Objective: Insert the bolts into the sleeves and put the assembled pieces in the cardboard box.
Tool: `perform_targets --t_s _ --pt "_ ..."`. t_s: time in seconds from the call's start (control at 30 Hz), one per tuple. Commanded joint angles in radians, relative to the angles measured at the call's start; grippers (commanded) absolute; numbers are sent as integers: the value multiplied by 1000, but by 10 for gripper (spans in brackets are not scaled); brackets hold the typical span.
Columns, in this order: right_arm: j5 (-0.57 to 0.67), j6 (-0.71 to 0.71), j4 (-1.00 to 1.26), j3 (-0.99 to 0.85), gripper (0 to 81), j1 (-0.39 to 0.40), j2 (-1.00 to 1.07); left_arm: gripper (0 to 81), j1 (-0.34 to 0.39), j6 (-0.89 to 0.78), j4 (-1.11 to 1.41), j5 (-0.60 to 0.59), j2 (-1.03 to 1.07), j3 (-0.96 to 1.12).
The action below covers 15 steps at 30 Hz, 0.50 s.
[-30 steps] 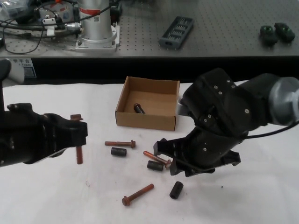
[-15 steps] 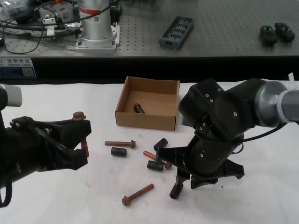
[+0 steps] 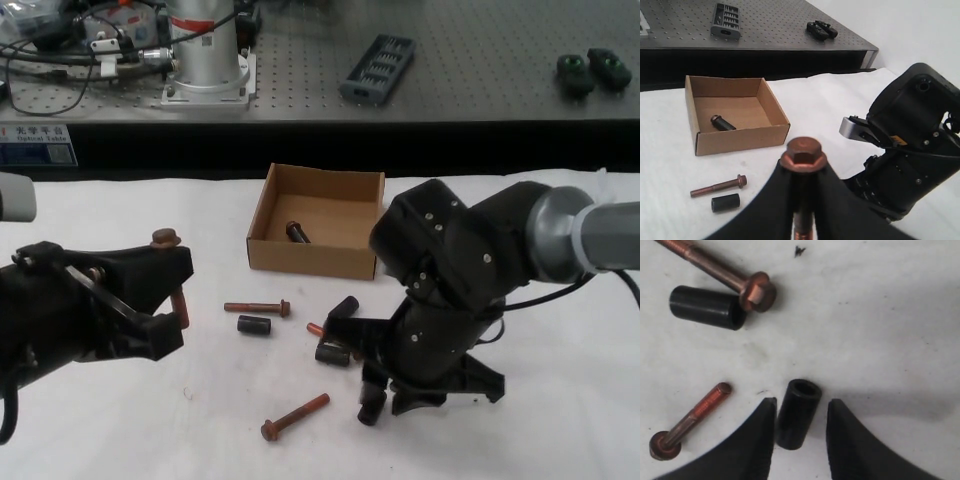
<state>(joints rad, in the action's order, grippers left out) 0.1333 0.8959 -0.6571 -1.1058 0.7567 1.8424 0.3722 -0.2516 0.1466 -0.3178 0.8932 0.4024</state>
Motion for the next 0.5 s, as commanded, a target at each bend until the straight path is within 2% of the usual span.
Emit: perform_targets --t_s 0.0,0.27,0.47 --pt "12 32 25 -7 269 9 11 6 0 0 28 -10 -16 4" --pt "-29 62 26 -7 267 14 13 6 0 0 -6 -10 -15 4" --pt "-57 77 26 -7 160 14 17 6 0 0 -19 -10 -40 4"
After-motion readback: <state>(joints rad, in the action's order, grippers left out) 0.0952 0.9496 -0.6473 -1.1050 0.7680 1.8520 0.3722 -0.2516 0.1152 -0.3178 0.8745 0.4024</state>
